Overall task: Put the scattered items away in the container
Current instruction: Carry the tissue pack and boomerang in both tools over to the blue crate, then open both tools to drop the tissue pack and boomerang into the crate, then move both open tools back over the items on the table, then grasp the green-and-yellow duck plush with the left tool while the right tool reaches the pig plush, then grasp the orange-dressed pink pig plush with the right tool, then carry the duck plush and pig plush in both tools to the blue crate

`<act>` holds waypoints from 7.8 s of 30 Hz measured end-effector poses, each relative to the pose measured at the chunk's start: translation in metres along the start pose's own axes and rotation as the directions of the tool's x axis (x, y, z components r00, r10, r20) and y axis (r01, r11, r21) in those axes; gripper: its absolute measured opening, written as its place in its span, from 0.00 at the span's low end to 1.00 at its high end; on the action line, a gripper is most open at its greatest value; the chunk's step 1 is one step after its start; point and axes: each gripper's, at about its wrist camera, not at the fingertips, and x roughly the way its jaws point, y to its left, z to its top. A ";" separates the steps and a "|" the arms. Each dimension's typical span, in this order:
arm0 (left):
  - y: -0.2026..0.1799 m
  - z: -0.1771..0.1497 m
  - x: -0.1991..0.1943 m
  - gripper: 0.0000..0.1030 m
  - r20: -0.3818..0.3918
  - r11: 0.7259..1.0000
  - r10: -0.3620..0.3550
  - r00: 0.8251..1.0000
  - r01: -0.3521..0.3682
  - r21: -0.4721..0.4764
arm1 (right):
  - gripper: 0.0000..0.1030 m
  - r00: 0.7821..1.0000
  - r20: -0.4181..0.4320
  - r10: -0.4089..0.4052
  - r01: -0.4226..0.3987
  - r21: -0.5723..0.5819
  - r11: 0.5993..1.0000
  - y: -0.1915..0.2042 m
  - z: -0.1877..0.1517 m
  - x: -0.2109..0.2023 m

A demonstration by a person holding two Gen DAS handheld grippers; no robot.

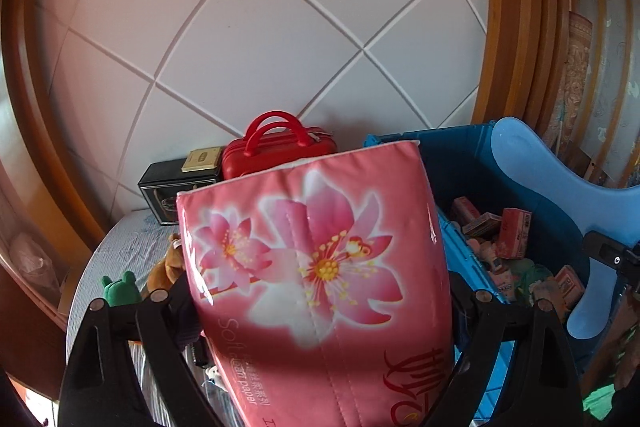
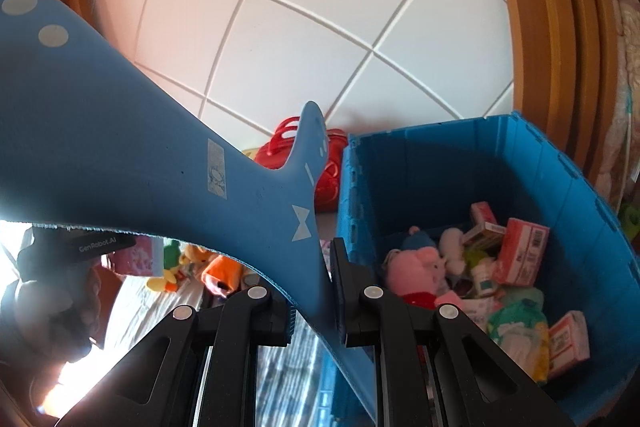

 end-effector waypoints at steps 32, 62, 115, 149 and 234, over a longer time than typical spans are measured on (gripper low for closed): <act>-0.208 0.069 0.090 0.99 -0.096 0.960 -0.225 0.970 0.237 0.150 | 0.96 0.957 -0.036 -0.288 0.290 0.166 0.943 -0.191 0.008 -0.012; -0.063 -0.015 0.078 0.99 -0.181 0.994 -0.112 0.977 0.109 -0.024 | 1.00 0.988 -0.112 -0.109 0.117 0.068 0.991 -0.091 -0.005 0.021; 0.476 -0.243 0.243 0.99 -0.474 0.873 0.234 0.849 -0.398 -0.282 | 1.00 0.863 -0.502 -0.052 -0.084 -0.246 0.966 0.284 -0.126 0.355; 0.503 -0.283 0.172 0.72 -0.387 0.867 0.205 0.899 -0.350 -0.355 | 1.00 0.767 -0.608 -0.205 0.034 -0.281 0.959 0.286 -0.133 0.558; 0.141 -0.108 -0.043 0.72 -0.050 0.979 0.166 0.985 -0.171 -0.108 | 0.75 0.970 -0.207 0.130 -0.165 -0.164 0.973 0.135 -0.039 0.067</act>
